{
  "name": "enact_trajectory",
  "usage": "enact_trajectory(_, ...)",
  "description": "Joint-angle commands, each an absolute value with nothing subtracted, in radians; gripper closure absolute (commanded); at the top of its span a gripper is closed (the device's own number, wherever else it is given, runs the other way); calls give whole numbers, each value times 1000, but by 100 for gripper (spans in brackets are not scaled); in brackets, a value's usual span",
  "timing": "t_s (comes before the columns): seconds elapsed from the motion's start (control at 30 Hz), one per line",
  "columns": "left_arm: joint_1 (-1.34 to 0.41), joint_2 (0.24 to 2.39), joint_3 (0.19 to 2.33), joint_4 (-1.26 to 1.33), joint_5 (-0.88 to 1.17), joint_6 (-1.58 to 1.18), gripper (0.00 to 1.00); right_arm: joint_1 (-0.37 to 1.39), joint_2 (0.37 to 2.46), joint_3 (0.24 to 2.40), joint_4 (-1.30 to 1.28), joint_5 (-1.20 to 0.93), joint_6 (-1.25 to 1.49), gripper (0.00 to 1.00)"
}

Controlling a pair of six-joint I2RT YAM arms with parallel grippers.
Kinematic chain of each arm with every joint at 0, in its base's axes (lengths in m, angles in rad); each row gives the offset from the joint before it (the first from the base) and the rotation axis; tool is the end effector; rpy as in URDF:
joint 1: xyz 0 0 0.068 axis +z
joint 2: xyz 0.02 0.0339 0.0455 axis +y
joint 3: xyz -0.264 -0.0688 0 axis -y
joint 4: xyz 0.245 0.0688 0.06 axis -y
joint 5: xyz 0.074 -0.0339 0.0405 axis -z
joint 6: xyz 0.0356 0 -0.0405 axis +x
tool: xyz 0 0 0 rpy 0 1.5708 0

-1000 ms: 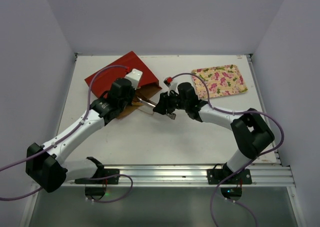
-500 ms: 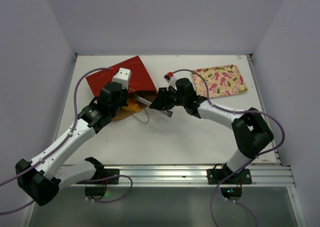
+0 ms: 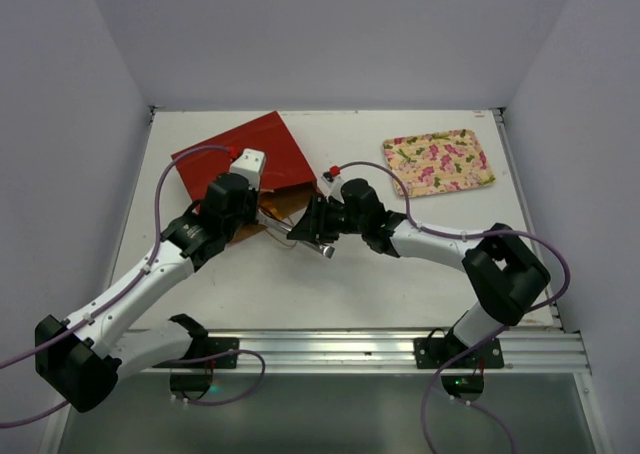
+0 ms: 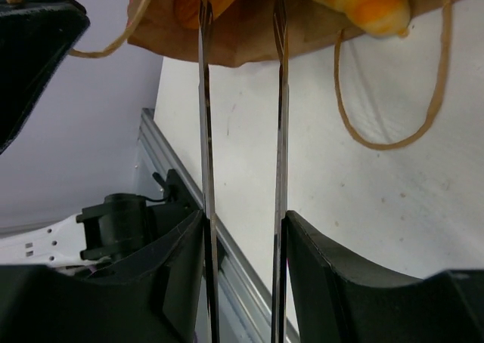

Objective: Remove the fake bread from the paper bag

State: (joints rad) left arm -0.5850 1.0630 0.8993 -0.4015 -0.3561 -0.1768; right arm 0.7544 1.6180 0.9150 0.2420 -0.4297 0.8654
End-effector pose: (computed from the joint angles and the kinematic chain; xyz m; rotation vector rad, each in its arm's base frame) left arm 0.2018 -0.1188 0.3060 0.2208 2.0860 -0.0780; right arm 0.2474 0.2528 0.2173 -0.1824 2.3059 1.3739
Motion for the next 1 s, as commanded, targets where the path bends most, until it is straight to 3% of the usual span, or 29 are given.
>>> enact_trajectory(0.0,-589,993,881,-342,-340,-160,100,778,1575,878,376,-396,994,51)
enact_trajectory(0.27,-588,897,801,-264,-337,-149,100,842,1601,858,457,-330,1078,48)
enact_trajectory(0.97,-588,890,804,-272,-325,-156,100,885,1746,928,586,-321,1192,41)
